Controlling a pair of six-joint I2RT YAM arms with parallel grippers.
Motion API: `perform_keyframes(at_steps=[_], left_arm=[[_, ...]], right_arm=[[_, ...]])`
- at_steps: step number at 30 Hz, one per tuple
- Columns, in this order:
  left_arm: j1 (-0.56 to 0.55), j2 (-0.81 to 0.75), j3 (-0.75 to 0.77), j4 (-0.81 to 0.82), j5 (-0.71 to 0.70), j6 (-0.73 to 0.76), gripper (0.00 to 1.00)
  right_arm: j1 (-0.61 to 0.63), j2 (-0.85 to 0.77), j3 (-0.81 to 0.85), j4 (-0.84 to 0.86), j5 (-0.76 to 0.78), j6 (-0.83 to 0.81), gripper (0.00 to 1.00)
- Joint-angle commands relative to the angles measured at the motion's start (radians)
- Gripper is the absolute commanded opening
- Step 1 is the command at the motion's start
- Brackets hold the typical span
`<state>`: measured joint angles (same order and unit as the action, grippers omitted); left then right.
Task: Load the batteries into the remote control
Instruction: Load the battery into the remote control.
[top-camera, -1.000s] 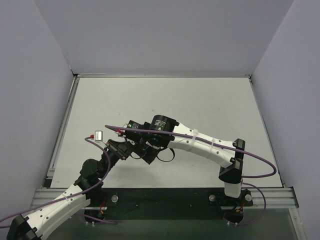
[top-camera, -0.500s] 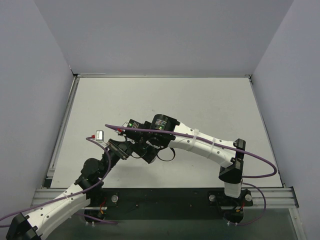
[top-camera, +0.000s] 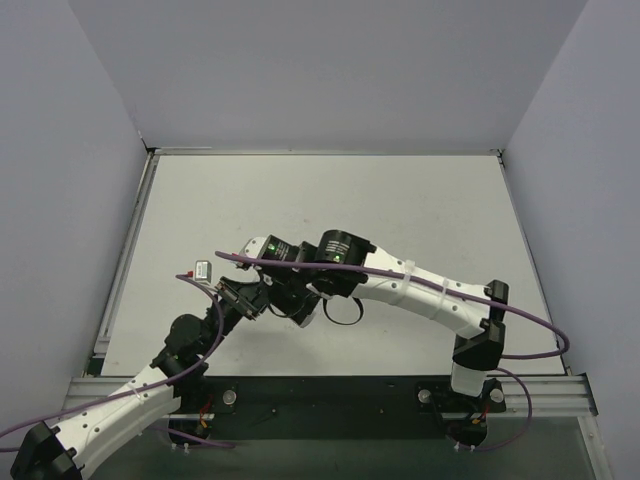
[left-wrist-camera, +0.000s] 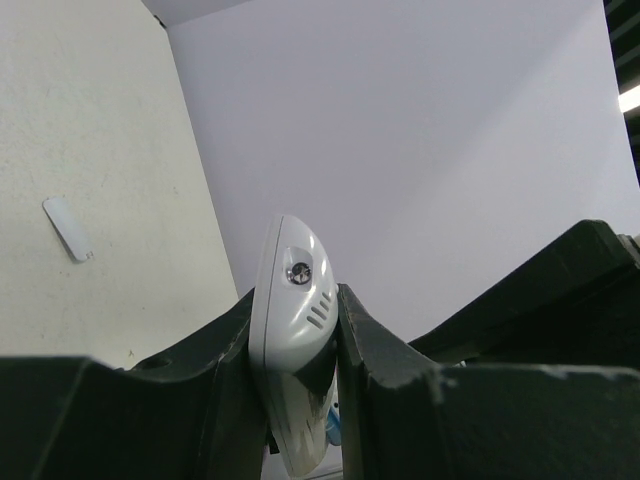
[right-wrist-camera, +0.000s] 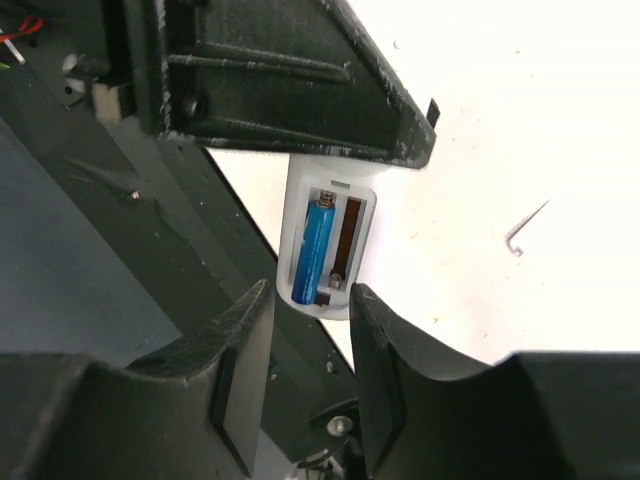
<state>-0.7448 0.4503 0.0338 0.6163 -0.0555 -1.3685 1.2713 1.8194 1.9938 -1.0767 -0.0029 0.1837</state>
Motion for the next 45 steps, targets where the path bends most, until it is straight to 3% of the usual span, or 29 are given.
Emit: perform_keyframes(at_steps=[1,7,9,12,16,19,24,27,31,45], left_arm=[[-0.004,0.007,-0.175,0.033,0.006,-0.047,0.00],[-0.002,0.021,-0.140,-0.016,0.034,-0.055,0.00],[-0.004,0.030,-0.124,-0.021,0.045,-0.057,0.00],[-0.002,0.051,-0.109,-0.013,0.055,-0.057,0.00],[-0.005,0.085,-0.086,0.008,0.085,-0.053,0.00],[-0.005,0.123,-0.066,0.029,0.111,-0.049,0.00],[-0.004,0.168,-0.043,0.075,0.160,-0.044,0.00],[-0.005,0.186,-0.040,0.095,0.183,-0.043,0.00],[-0.005,0.206,-0.014,0.106,0.207,-0.034,0.00],[-0.004,0.264,0.028,0.151,0.270,-0.021,0.00]], right_arm=[[0.019,-0.202,-0.136,0.164,0.029,-0.128,0.36],[0.017,-0.495,-0.506,0.549,-0.015,-0.308,0.62],[0.019,-0.595,-0.597,0.676,-0.032,-0.394,0.63],[0.019,-0.696,-0.730,0.789,-0.034,-0.434,0.72],[0.011,-0.759,-0.806,0.830,-0.089,-0.512,0.77],[-0.035,-0.772,-0.842,0.830,-0.192,-0.572,0.74],[-0.164,-0.778,-0.883,0.822,-0.510,-0.633,0.67],[-0.202,-0.761,-0.895,0.799,-0.597,-0.682,0.61],[-0.204,-0.717,-0.885,0.756,-0.667,-0.721,0.48],[-0.176,-0.620,-0.909,0.732,-0.698,-0.826,0.37]])
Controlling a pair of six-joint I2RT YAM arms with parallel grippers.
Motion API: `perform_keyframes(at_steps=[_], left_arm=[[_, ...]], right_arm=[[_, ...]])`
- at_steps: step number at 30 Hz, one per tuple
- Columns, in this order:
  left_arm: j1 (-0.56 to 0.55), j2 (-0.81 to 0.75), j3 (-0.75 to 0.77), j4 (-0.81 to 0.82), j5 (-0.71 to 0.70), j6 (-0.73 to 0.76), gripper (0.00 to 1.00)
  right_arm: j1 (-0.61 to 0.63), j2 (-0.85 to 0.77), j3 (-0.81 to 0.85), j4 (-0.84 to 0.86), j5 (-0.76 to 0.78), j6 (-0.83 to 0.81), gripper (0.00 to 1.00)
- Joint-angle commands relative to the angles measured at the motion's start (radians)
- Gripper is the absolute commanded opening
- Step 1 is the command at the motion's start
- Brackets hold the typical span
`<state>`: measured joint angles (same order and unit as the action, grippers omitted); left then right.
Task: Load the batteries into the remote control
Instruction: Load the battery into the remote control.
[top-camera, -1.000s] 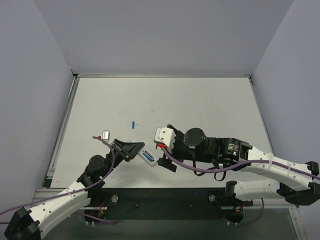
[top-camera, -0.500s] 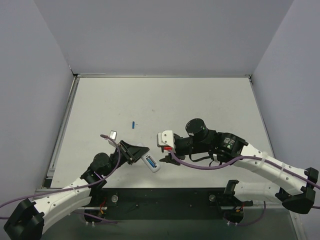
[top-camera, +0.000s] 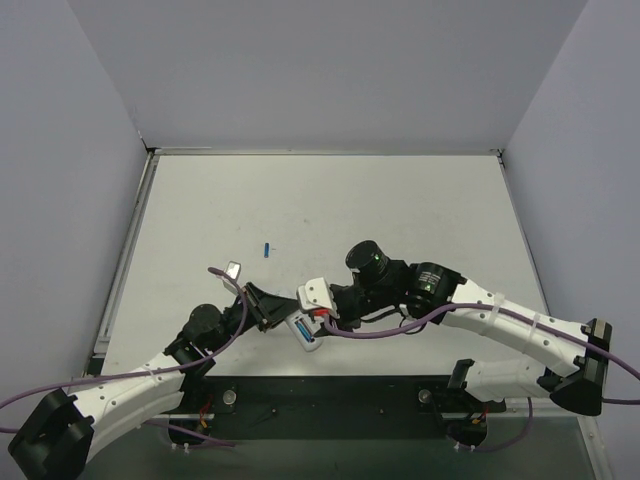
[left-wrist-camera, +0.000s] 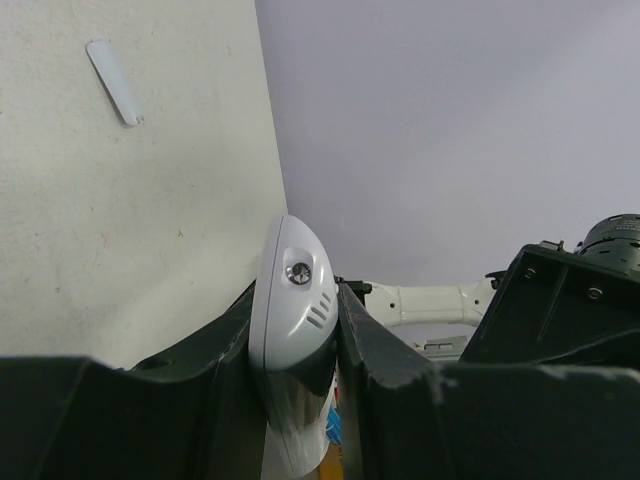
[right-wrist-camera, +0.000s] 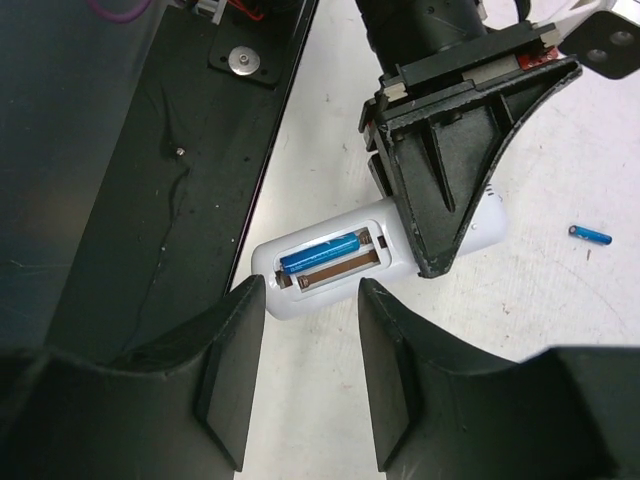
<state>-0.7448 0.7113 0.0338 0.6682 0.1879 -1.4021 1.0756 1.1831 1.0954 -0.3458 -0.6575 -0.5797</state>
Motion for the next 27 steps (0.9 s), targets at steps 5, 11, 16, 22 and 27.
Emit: perform_keyframes(at_steps=[5,11,16,22,27], left_arm=[[-0.002,0.004,0.032,0.102,0.033,0.012,0.00],[-0.004,0.007,0.035,0.105,0.038,0.014,0.00],[-0.005,0.005,0.032,0.110,0.041,0.012,0.00],[-0.004,0.005,0.031,0.113,0.042,0.012,0.00],[-0.005,0.004,0.028,0.114,0.042,0.011,0.00]], right_arm=[[0.043,0.052,-0.019,-0.002,-0.025,-0.077,0.36],[0.061,0.087,-0.014,-0.002,0.004,-0.083,0.33],[0.061,0.099,-0.015,-0.001,0.021,-0.088,0.32],[0.069,0.116,-0.019,-0.001,0.021,-0.086,0.31],[0.073,0.127,-0.017,-0.001,0.021,-0.086,0.31]])
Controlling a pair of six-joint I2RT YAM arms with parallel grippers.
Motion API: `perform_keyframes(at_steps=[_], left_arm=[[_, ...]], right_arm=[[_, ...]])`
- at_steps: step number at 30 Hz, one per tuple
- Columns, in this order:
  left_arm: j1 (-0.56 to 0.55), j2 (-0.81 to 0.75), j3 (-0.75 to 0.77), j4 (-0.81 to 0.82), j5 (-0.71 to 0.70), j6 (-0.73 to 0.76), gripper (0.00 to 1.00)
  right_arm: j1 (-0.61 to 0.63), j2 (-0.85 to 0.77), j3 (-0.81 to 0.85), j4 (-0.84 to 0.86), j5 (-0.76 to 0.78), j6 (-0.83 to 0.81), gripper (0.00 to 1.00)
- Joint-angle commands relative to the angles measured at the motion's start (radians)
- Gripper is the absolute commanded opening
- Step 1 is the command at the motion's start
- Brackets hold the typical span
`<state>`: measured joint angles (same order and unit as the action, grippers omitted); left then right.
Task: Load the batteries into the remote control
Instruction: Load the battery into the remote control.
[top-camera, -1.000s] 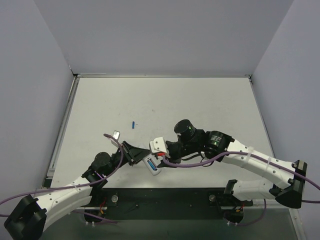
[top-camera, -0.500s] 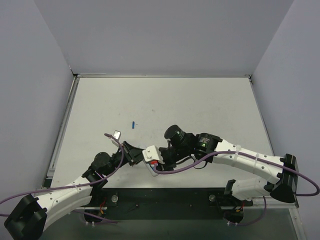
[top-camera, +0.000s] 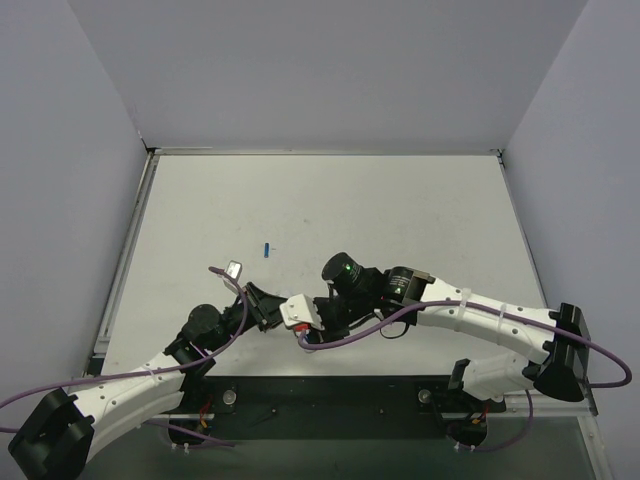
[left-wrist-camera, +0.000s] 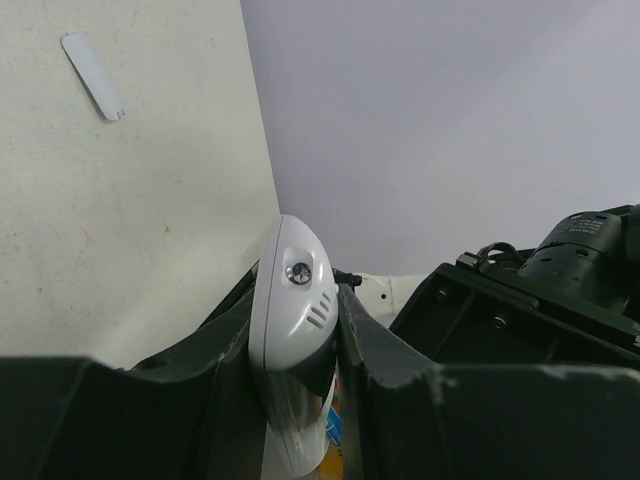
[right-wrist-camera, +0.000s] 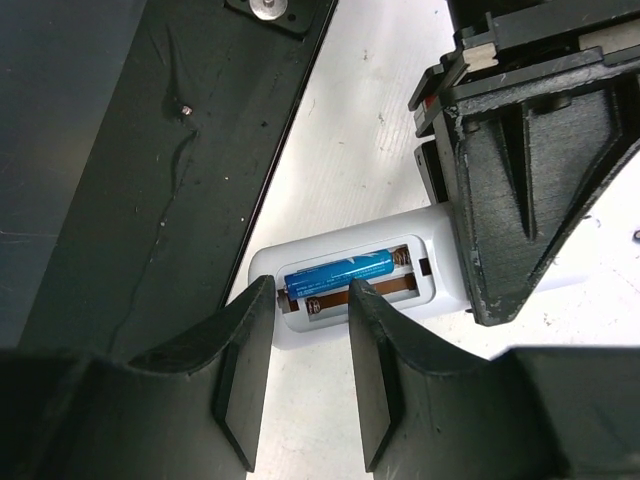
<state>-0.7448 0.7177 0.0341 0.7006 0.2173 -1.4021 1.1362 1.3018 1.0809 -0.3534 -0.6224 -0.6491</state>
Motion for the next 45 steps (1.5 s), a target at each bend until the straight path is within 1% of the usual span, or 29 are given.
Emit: perform_keyframes(at_steps=[1,21,27,31,45], left_arm=[[-0.005,-0.004,0.027,0.082,0.013,0.011,0.00],[-0.005,-0.014,0.032,0.089,0.014,0.002,0.00],[-0.005,-0.021,0.029,0.106,0.013,-0.009,0.00],[-0.007,-0.032,0.024,0.108,0.002,-0.012,0.00],[-0.018,-0.077,0.007,0.105,-0.045,-0.028,0.00]], right_arm=[[0.013,0.011,-0.003,0.007,-0.011,-0.018,0.31],[0.019,0.054,-0.010,0.025,0.016,-0.004,0.23],[0.023,0.076,-0.021,0.068,0.044,0.022,0.18],[0.023,0.080,-0.038,0.128,0.059,0.051,0.14],[0.037,0.148,-0.072,0.246,0.113,0.108,0.10]])
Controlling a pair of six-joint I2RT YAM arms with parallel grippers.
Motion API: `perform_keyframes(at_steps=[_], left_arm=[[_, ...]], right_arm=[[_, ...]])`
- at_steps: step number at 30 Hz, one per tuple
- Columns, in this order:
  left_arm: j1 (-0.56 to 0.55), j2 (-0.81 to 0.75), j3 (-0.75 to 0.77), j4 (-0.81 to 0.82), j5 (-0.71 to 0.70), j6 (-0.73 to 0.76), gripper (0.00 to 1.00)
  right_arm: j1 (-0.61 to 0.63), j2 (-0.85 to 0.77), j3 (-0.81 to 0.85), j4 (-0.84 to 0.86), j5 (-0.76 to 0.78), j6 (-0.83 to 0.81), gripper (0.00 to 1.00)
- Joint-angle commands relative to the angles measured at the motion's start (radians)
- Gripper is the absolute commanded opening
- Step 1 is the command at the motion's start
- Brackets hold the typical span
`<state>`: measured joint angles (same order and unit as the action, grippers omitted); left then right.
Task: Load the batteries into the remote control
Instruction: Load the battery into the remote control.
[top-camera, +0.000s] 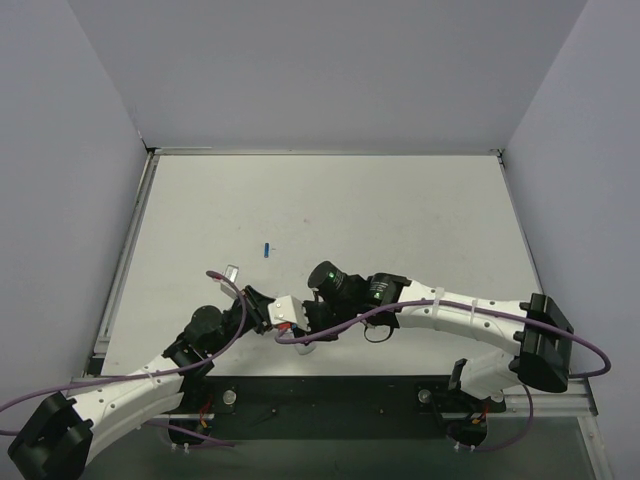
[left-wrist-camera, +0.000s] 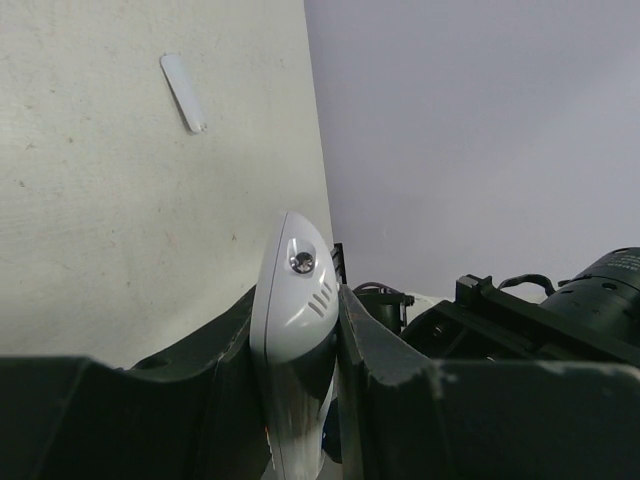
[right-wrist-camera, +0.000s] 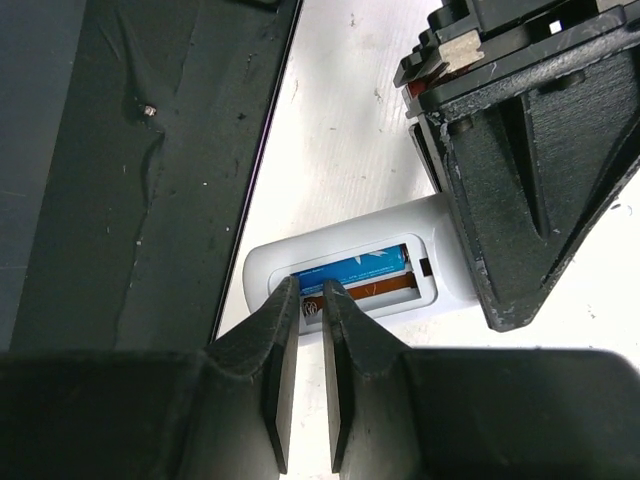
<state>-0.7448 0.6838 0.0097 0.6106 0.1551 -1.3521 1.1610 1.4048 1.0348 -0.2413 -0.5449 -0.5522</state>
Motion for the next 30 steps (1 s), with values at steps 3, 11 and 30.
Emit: perform_keyframes(at_steps=[3,11,30], left_arm=[[-0.019,-0.044,0.026,0.195,0.012,-0.073,0.00],[-0.007,-0.088,0.029,0.004,-0.032,0.092,0.00],[0.173,-0.398,0.265,-0.807,-0.370,0.470,0.00]], right_arm=[[0.012,0.054,-0.021,0.143,0.028,0.024,0.10],[0.017,0.014,0.014,0.132,0.080,0.110,0.15],[-0.251,-0.049,0.056,0.244,0.430,0.770,0.60]])
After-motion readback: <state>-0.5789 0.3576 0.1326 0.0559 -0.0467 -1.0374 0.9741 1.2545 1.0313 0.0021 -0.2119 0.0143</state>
